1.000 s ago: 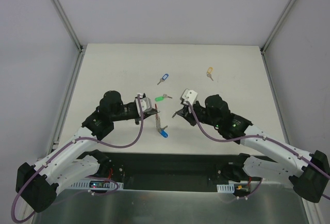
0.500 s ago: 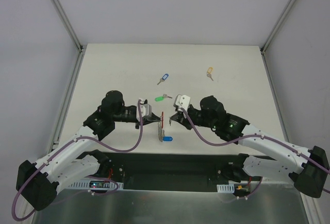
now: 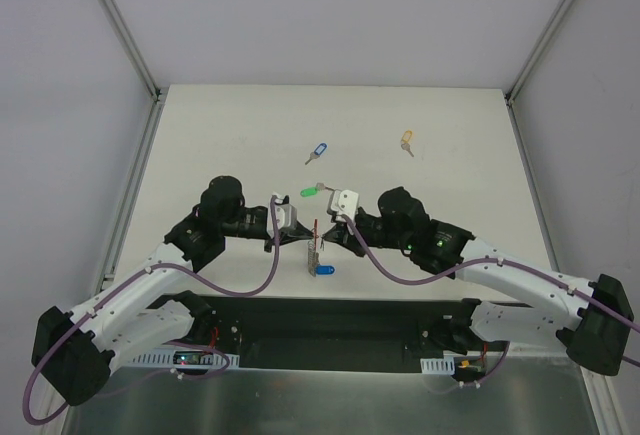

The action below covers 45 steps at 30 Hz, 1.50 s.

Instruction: Put the keys on the keyring

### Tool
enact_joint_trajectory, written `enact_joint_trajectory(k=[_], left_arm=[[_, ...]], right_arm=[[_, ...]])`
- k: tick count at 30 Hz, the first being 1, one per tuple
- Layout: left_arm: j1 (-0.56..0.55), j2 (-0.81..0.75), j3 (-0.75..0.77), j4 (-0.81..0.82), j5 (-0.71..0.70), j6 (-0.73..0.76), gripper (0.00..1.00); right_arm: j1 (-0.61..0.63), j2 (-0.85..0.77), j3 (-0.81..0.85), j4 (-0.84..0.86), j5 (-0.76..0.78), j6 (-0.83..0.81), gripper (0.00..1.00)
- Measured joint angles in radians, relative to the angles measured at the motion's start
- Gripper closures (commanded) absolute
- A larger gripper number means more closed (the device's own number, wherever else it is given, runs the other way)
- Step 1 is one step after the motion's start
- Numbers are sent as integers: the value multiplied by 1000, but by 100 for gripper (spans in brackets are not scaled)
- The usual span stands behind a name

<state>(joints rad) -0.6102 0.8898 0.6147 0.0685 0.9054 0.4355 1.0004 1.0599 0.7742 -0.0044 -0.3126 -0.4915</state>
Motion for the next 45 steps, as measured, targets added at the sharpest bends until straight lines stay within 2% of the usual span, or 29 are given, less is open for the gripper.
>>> enact_joint_trajectory(k=[45], left_arm=[[-13,10,0,0,-27,0,100]], right_arm=[[5,0,0,0,-15,0,99]])
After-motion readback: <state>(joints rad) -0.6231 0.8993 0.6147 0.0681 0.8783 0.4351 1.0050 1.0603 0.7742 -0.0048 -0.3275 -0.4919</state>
